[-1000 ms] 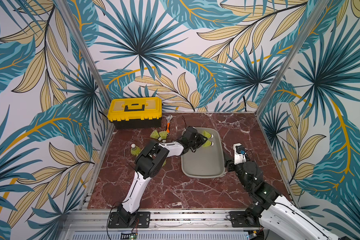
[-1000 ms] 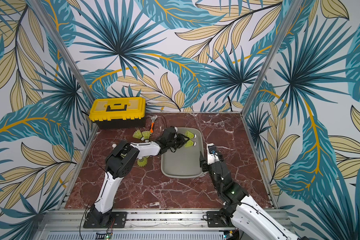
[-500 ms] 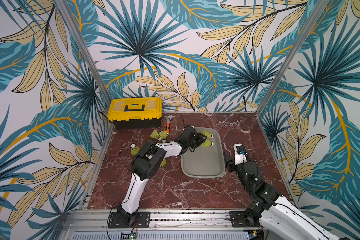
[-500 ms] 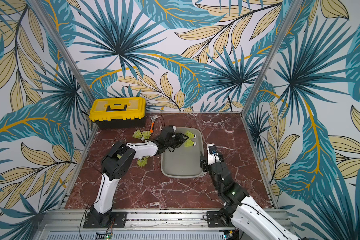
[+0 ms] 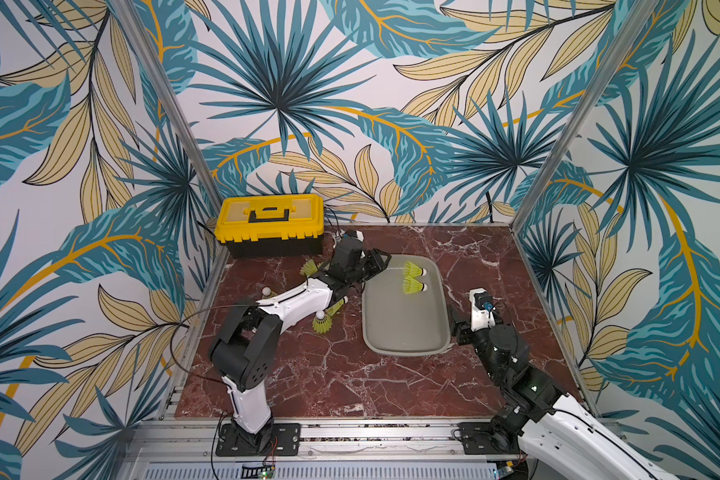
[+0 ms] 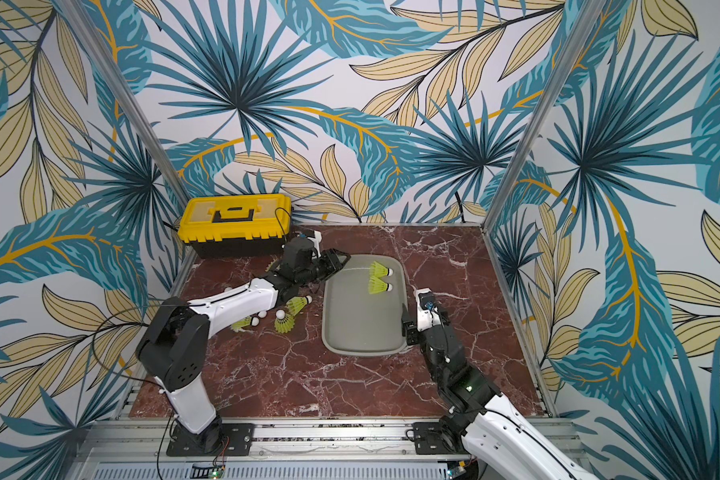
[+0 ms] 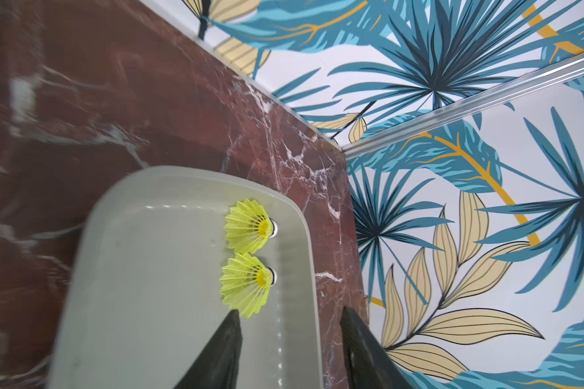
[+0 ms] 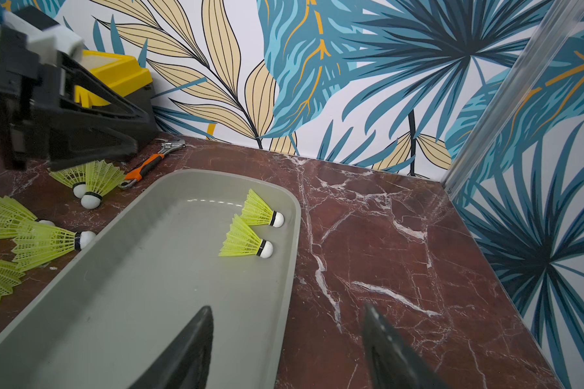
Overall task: Put the shuttlecocks into the storage box
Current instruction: Place the shuttlecock in the storage box, then pick up the shuttlecock at the center of the board.
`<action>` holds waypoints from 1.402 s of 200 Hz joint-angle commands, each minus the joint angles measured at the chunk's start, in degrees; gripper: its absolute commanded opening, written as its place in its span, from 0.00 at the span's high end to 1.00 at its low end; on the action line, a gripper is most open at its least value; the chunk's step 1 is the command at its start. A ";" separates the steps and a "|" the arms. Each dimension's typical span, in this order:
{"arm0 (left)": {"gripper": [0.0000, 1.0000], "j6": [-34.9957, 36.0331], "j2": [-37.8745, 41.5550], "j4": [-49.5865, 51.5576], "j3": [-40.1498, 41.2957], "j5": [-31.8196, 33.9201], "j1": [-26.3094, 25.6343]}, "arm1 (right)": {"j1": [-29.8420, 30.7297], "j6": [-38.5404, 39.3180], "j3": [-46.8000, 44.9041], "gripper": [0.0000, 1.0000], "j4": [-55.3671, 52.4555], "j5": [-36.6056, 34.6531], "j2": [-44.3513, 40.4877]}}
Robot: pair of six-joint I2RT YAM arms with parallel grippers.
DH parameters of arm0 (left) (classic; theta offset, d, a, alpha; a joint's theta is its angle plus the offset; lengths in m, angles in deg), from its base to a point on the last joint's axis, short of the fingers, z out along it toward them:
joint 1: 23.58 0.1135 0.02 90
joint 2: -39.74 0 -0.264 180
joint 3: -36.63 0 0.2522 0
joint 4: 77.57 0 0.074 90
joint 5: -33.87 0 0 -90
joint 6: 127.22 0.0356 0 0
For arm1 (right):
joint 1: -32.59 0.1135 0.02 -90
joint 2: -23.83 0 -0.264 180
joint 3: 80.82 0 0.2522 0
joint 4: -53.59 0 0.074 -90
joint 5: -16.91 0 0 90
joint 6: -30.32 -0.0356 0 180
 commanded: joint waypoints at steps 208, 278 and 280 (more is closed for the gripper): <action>0.47 13.87 8.83 23.10 13.71 8.72 7.96 | 0.11 -0.85 0.99 0.30 -0.13 0.44 2.49; 0.56 13.83 4.94 22.01 11.99 8.78 8.05 | 0.05 -1.00 0.83 0.30 -0.20 0.54 2.22; 0.57 13.80 4.90 21.99 11.88 8.79 8.05 | 0.05 -1.03 0.82 0.30 -0.18 0.56 2.21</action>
